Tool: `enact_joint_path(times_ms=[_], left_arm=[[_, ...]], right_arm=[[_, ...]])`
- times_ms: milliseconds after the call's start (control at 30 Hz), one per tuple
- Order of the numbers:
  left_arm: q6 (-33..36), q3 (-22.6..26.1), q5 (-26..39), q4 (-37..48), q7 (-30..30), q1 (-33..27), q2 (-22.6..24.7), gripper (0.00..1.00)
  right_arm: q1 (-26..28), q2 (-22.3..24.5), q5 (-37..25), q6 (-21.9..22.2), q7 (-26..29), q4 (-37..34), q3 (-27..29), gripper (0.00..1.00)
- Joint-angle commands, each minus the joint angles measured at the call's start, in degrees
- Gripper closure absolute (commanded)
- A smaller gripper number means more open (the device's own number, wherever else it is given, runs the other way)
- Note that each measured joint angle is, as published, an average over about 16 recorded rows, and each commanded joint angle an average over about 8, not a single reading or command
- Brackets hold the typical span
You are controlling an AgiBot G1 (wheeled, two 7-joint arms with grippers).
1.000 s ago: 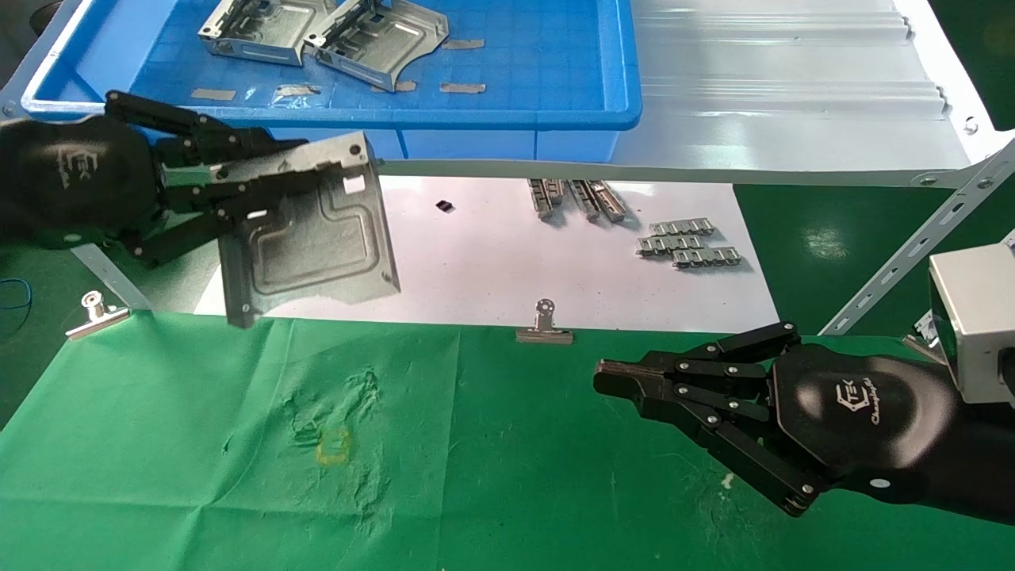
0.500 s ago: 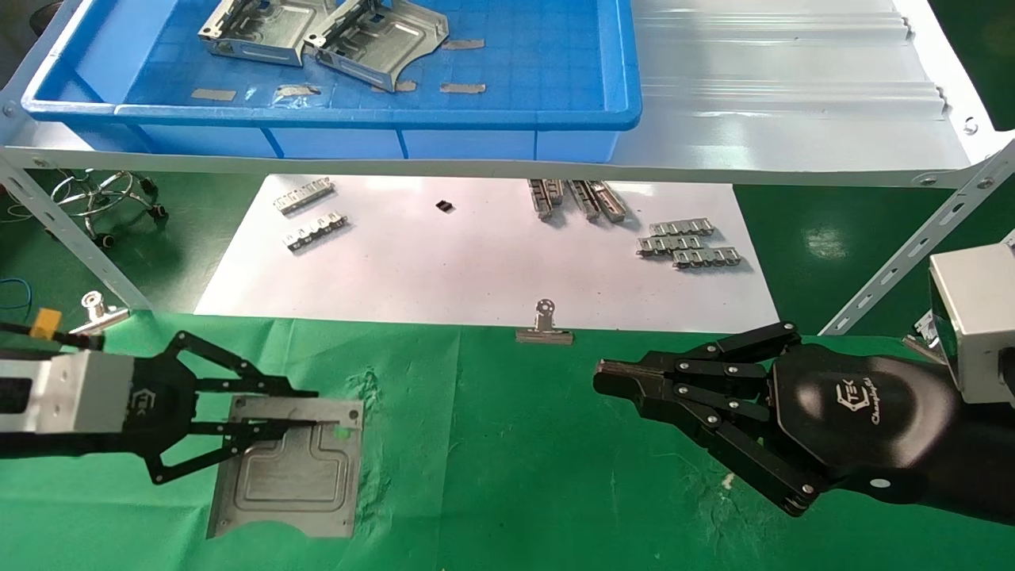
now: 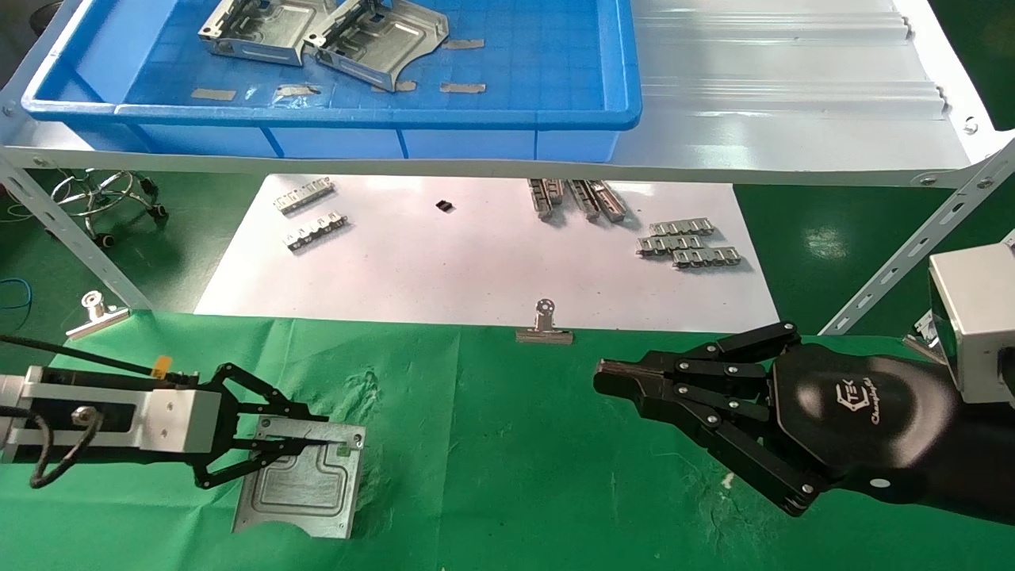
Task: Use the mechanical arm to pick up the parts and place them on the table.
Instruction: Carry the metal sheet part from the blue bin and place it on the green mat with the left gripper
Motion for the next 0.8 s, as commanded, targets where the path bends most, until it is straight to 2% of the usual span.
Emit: enact_joint_path(times_ms=[33,167,267,433,533,800], left_arm=[[-0.54,-0.05,-0.04,2.49,1.17,0.11,1.33,1.0],[-1.3,-0.17,-0.09,5.38,4.1,0.45,3.12,0.99],[-1.8,-0.32,-0.2,7.12,6.07,0.54,4.17,0.86],[-1.92,-0.57,-0.46,9.4,8.36,0.22,5.43,0.26],[-1.82,-0.59,-0.44,10.49,9.4,-0.09,5.99,0.02],[-1.87,-0.6,-0.38,13.14,10.91,-0.72,7.14,0.0]], right_arm=[[0.0,0.0,0.0,0.0,0.0,0.0,0.0,1.0],[0.0,0.0,0.0,0.0,0.0,0.0,0.0,1.0],[0.0,0.0,0.0,0.0,0.0,0.0,0.0,1.0],[0.0,0.0,0.0,0.0,0.0,0.0,0.0,1.0],[0.0,0.0,0.0,0.0,0.0,0.0,0.0,1.0],[0.0,0.0,0.0,0.0,0.0,0.0,0.0,1.0]])
